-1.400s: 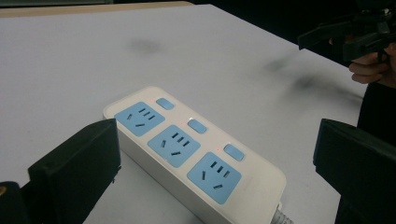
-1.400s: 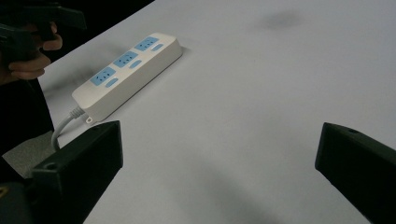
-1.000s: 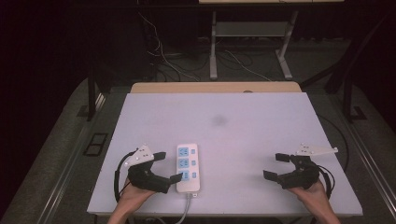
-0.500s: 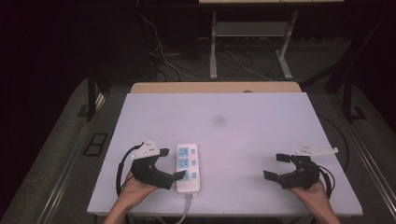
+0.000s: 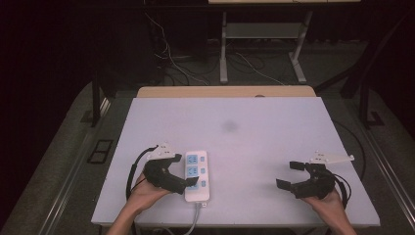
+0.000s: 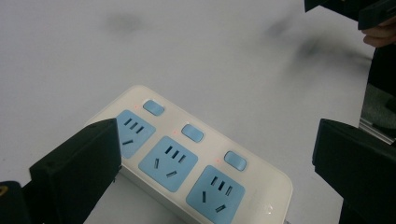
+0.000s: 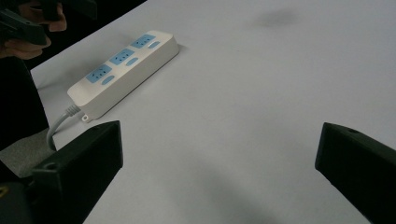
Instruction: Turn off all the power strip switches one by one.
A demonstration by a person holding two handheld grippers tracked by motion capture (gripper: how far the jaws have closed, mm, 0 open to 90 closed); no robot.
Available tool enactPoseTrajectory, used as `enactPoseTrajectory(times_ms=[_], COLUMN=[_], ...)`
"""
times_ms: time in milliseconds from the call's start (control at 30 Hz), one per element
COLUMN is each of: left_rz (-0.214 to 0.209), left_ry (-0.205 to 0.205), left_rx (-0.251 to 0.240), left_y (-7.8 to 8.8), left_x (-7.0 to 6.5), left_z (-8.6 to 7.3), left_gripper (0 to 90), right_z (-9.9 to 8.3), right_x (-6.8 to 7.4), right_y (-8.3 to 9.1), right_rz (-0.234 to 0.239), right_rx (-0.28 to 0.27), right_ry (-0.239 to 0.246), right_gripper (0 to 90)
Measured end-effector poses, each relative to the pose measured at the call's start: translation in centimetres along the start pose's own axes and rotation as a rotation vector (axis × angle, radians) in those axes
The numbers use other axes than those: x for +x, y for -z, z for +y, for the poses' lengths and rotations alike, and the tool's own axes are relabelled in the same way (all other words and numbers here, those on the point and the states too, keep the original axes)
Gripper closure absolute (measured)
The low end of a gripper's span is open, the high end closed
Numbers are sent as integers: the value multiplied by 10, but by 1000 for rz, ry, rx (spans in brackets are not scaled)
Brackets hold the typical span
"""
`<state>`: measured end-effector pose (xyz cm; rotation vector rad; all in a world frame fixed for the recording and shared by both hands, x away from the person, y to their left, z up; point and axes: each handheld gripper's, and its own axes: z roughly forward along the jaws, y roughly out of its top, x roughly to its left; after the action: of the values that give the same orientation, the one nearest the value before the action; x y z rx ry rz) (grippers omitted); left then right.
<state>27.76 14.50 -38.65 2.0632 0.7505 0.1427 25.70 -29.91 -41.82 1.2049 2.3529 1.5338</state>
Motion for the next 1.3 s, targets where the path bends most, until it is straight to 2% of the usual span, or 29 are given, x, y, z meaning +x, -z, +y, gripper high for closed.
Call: enactPoseTrajectory(times_ms=[267,633,833,933,967,1000,1033,1067,1100,1133,1167,1300], left_rz=[-23,-64,-88,-71,-66,-66,-66,-67,-74,-79,-89,-94], left_ry=[-22,-88,-128,-148,-150,-151,-153,-152,-154,-154,-151,-154], left_rx=[55,140,182,202,207,210,213,218,219,222,227,235], left_y=[-11,-28,-35,-37,-38,-38,-39,-39,-39,-40,-40,-42], left_x=[-1,-9,-13,-15,-15,-14,-14,-14,-13,-13,-12,-12], left_z=[5,15,18,18,18,18,18,18,18,18,18,17], left_gripper=[3,15,68,169,169,267,267,319,426,483,483,643], right_z=[-1,-1,-1,-1,-1,-1,-1,-1,-1,-1,-1,-1], right_x=[0,0,0,0,0,0,0,0,1,1,1,1], right_y=[0,0,-1,0,0,0,0,0,0,0,0,0], right_rz=[-1,1,1,2,2,1,1,1,1,0,0,1], right_rx=[2,1,2,1,1,0,0,0,1,1,1,2], right_ry=[1,4,6,6,6,6,6,7,8,8,8,7], right_gripper=[7,7,7,7,7,7,7,7,7,7,7,7])
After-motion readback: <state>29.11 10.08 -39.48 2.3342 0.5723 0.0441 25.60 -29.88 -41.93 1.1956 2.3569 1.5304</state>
